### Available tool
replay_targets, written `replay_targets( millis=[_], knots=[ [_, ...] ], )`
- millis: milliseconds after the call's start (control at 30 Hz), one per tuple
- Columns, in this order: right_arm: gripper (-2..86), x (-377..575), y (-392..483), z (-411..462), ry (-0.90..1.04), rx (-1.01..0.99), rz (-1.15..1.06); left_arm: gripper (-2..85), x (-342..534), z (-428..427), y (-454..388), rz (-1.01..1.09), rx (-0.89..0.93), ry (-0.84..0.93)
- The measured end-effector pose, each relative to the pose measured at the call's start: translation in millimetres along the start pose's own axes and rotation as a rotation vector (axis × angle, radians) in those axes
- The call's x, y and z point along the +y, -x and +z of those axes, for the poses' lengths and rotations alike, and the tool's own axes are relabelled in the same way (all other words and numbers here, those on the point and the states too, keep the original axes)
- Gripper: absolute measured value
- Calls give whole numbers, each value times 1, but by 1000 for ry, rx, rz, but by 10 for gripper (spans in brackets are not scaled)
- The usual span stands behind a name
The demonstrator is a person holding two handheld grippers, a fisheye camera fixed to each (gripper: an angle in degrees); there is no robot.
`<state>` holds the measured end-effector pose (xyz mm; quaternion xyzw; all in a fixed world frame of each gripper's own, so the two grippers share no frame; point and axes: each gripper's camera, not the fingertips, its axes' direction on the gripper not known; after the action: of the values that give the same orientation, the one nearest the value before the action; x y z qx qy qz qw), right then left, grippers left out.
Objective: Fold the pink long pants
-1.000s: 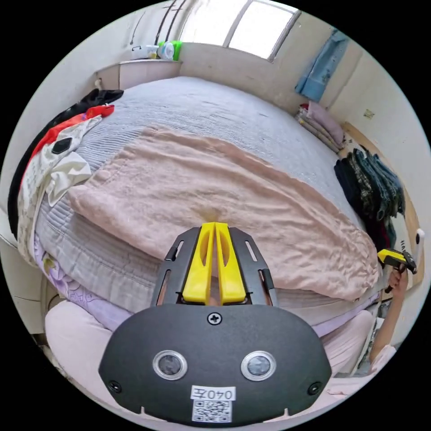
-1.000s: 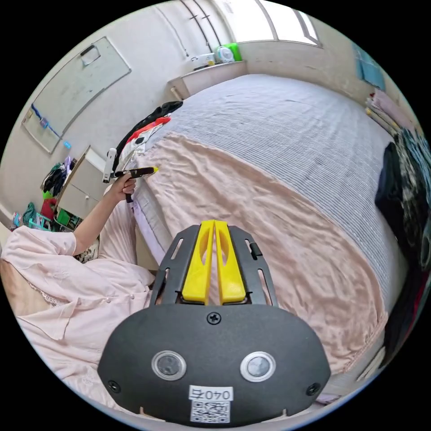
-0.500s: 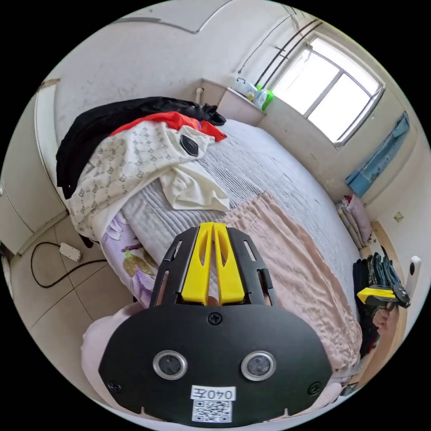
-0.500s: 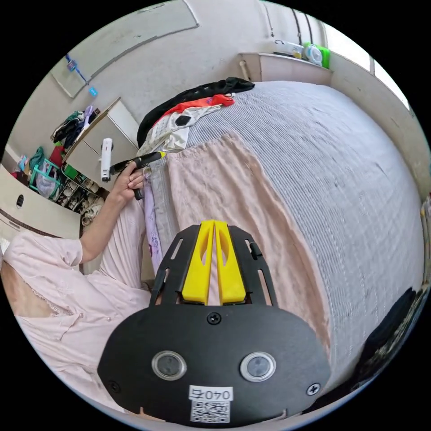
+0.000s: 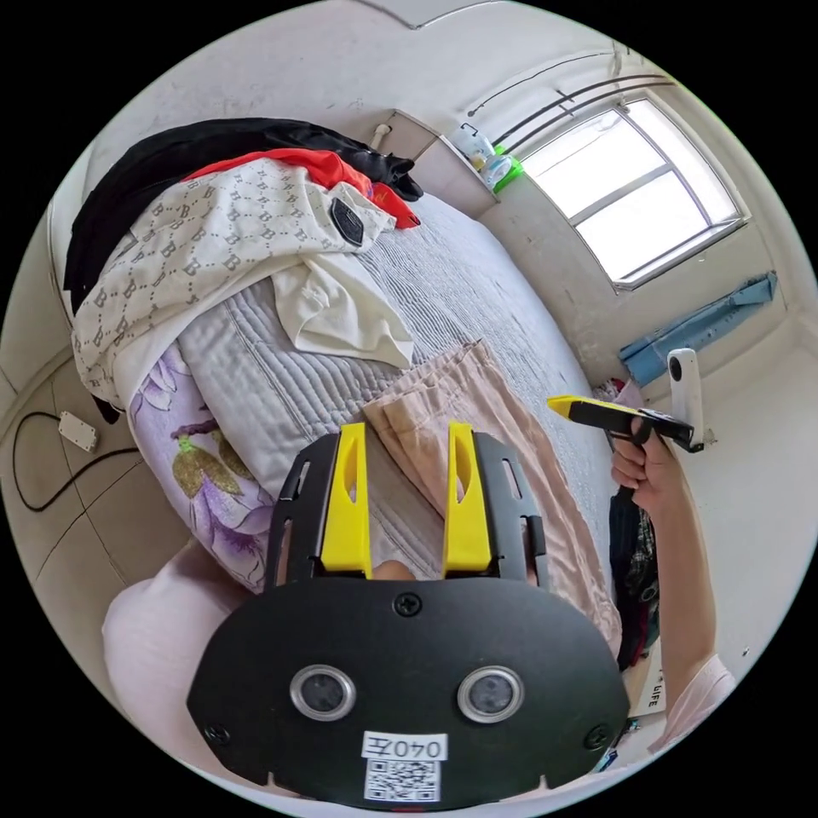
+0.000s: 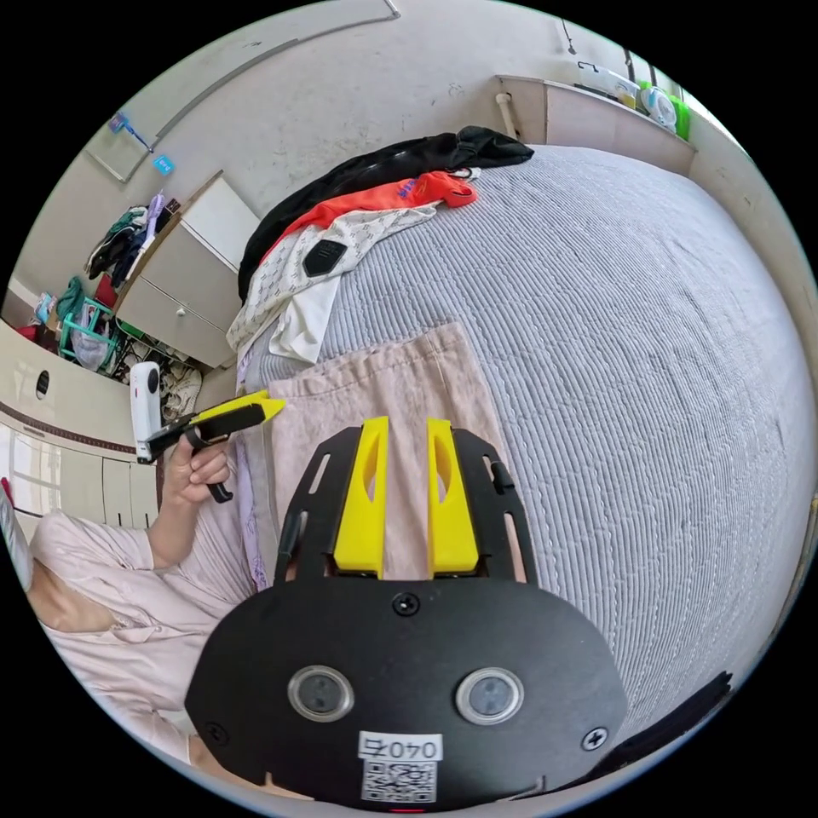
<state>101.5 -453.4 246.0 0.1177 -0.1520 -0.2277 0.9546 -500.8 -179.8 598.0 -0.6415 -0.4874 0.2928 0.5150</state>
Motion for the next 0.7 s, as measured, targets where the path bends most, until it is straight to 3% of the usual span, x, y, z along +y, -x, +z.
replay_targets(
  millis=[233,300,700],
  knots=[
    [99,-30,-35,40,-4,-57,12,20,-32,-5,7,-65,-62,-11],
    [118,-37,-43,49,10,-66,4,-2,-40,-9,16,-97,-1,-11],
    [132,-87,-85,106,155,-57,-28,-7,-58,-21,34,-163,53,-6]
  ],
)
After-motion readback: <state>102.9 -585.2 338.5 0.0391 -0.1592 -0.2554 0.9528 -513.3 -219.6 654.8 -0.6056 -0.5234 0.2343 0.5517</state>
